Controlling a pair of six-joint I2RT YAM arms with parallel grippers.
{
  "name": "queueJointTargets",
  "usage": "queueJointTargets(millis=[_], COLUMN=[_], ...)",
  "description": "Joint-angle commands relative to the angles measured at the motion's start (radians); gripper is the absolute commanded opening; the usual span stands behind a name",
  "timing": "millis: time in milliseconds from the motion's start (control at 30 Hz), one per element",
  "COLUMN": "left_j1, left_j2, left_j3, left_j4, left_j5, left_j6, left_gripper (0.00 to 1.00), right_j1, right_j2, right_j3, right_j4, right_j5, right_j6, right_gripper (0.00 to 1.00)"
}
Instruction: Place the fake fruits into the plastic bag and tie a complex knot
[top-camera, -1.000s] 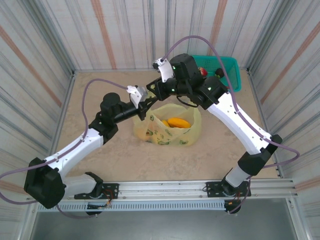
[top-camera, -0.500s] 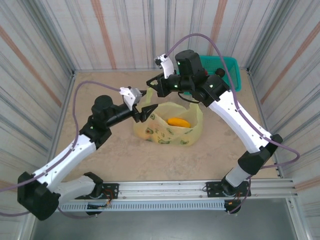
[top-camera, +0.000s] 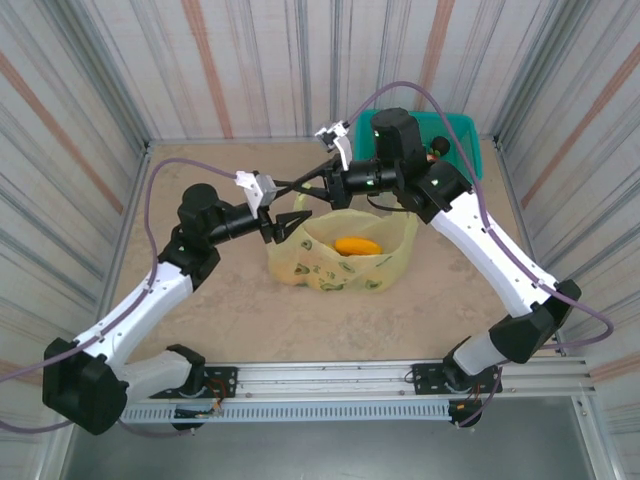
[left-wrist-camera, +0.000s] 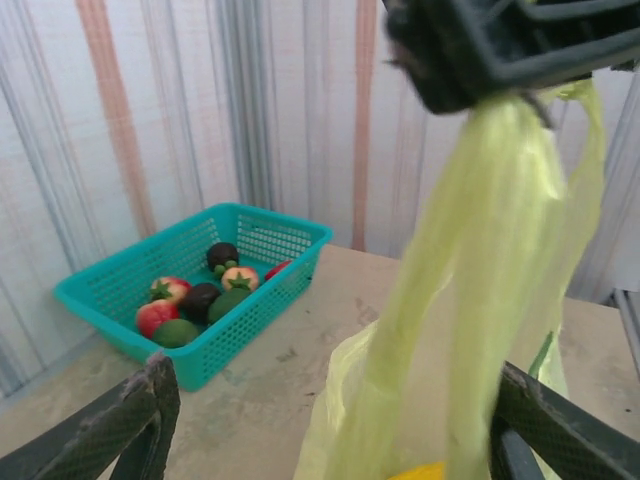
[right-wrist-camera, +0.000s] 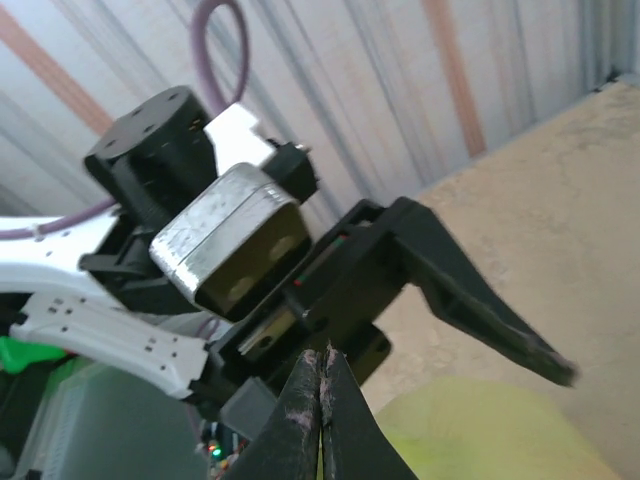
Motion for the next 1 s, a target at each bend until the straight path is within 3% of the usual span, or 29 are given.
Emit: queueJointTargets(millis=[0, 333, 667, 967], left_j1=[-0.009, -0.043, -0.124, -0.122], left_j2=[0.022, 0.058, 0.081, 0.058], left_j3=[0.020, -0.071, -0.115, -0.133], left_j4=[0.067, 0.228, 0.289, 0.264], left_j5=[0.110, 0.077, -0.003, -0.058], left_j6=[-0.021, -0.094, -0.104, -0.086], left_gripper=[0.72, 0.38, 0.27, 0.00], right_j1=[-0.006, -0.060, -0.098, -0.172], right_j2=[-0.048, -0.064, -0.105, -0.168], right_j3=[-0.027, -0.067, -0.144, -0.228], right_j4=[0.058, 0.193, 0.242, 0.235], right_j5=[-0.086, -0.178, -0.203, -0.091], right_j6=[0.033, 0.191, 0.252, 0.250], right_gripper=[0.00, 0.00, 0.00, 0.00])
